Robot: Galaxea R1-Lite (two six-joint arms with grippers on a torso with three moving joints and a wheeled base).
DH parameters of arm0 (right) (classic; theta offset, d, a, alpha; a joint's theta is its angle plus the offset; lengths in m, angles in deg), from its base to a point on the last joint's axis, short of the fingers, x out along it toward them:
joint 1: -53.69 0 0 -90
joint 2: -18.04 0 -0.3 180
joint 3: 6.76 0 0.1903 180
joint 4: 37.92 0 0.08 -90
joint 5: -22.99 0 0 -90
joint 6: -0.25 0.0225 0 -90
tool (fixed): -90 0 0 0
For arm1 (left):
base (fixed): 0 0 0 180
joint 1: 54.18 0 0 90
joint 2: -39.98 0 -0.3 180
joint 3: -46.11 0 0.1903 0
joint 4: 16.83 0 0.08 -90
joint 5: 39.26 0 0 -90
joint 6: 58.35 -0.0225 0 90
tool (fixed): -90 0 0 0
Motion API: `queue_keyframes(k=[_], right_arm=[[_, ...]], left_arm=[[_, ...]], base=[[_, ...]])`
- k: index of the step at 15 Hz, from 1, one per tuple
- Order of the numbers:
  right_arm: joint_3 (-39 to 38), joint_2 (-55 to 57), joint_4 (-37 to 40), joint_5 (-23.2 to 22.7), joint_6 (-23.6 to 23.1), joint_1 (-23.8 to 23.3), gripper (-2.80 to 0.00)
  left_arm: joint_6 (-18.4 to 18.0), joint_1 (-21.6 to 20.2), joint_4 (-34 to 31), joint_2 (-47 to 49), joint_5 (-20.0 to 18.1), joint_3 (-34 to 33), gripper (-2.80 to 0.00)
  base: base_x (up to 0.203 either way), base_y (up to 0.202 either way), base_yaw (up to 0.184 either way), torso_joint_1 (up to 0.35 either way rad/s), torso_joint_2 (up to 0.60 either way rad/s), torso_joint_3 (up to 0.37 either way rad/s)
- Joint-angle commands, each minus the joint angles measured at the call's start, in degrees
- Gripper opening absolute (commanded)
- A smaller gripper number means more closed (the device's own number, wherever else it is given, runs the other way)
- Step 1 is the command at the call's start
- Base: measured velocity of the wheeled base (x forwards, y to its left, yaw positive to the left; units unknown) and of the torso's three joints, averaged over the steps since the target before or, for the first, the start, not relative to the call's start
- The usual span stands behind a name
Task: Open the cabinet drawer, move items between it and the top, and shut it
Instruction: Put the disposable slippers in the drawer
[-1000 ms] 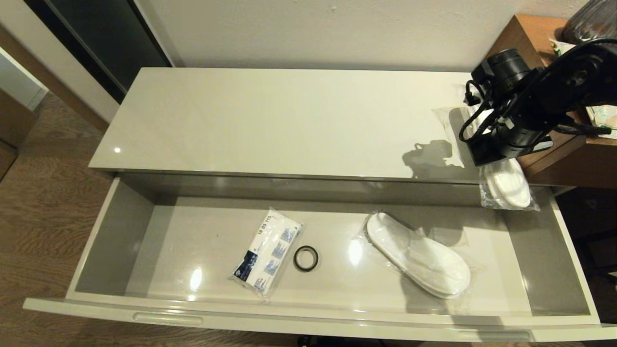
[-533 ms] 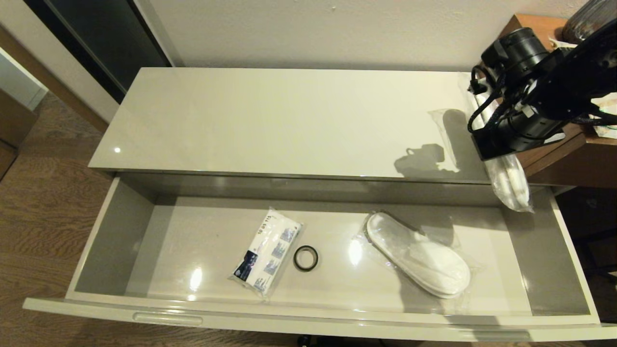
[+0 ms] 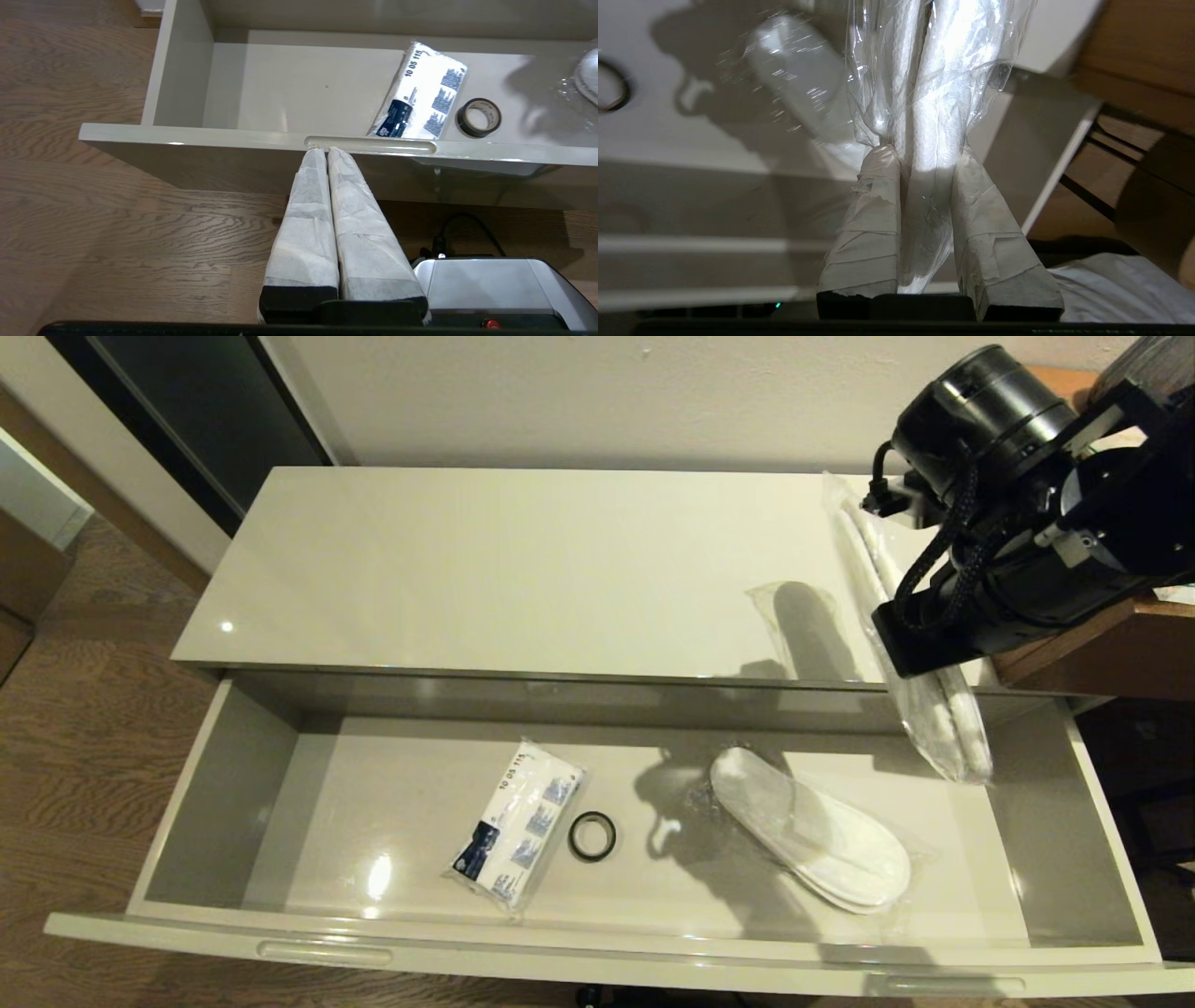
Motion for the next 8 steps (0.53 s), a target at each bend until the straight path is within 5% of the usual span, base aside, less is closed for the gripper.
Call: queue_keyframes(k=[1, 5, 8], right_arm=[[-0.21, -1.58, 1.62, 0.25, 1.67, 5.45, -2.8], [-1.49, -0.21, 2.37, 0.73, 6.59, 17.72, -2.8], [-2.77, 4.36, 1.76, 0.94, 10.15, 22.62, -2.8]], left_arm=[[0.0, -0.08, -0.02, 0.0, 0.04, 0.0, -2.8], [0.0, 0.0, -0.02, 0.0, 0.04, 0.0, -2.8], [0.0, -0.01, -0.02, 0.0, 0.04, 0.0, -2.8]], base=[[0.0, 0.0, 0.0, 0.0, 0.0, 0.0], [0.0, 0.0, 0.0, 0.0, 0.0, 0.0], [0.0, 0.0, 0.0, 0.0, 0.0, 0.0]])
